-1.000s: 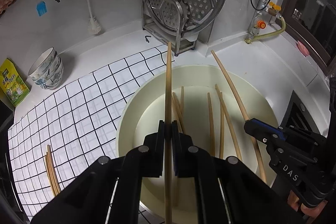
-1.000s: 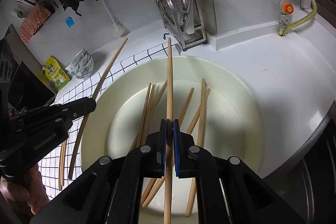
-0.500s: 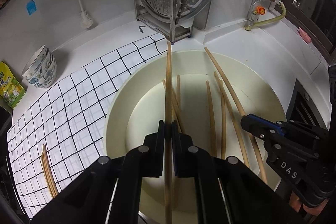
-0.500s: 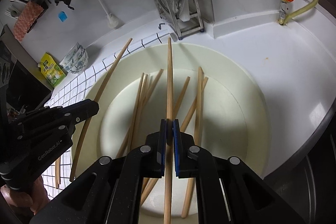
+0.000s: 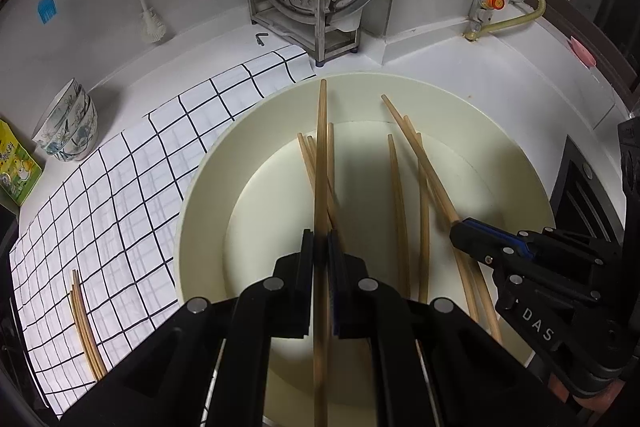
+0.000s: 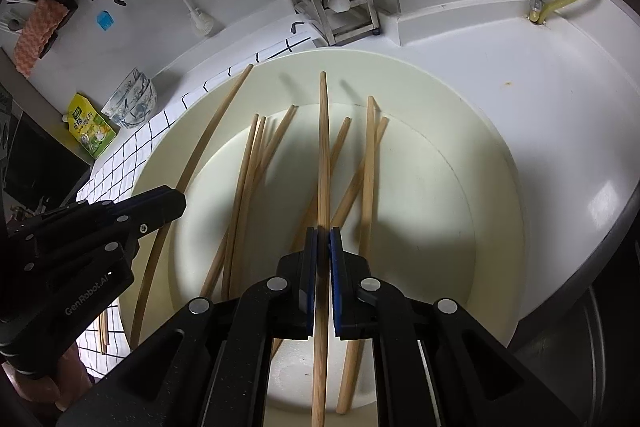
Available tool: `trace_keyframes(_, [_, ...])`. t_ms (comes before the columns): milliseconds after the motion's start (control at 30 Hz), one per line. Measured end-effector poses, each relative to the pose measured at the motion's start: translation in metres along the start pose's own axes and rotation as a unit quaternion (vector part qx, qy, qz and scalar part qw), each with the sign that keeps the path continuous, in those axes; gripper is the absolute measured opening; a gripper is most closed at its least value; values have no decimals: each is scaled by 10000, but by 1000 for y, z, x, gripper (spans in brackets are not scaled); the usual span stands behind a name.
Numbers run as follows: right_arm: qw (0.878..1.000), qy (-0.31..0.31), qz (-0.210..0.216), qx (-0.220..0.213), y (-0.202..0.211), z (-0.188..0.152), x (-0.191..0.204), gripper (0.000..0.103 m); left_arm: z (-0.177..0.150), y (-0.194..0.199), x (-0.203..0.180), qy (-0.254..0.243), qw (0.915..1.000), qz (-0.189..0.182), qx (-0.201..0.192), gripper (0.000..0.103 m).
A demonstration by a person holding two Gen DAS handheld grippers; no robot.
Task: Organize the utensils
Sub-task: 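Open both tools to drop the chopsticks into the basin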
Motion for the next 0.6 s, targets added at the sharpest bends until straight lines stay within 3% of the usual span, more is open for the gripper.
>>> trace_keyframes(167, [10000, -8, -5, -26, 1, 1, 0, 7, -1, -1, 1, 30, 10000, -8, 50, 8])
trace_keyframes(300, [9998, -10, -17, -176, 9, 3, -1, 13, 0, 3, 3, 31, 10000, 43, 18, 10])
trace_keyframes(367, [9997, -35, -23, -257, 13, 4, -2, 20, 0, 6, 4, 42, 10000, 78, -19, 22])
trace_keyframes(433, [9995, -42, -35, -318, 17, 5, -2, 23, 0, 12, 8, 89, 9998, 136, -113, 51])
trace_keyframes(600, [9992, -52, -38, -403, 23, 5, -2, 28, 1, 22, 17, 170, 9993, 228, -233, 54])
Point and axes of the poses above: each gripper's, at about its wrist camera, not at the fingertips, and y roughly against the way its jaws point, x to its left, z to its top, the point moved 2 cm from there along -y, roughly the way its jaws point, and after that the axes turned 9 degrees about z, right-handed, at the moved point
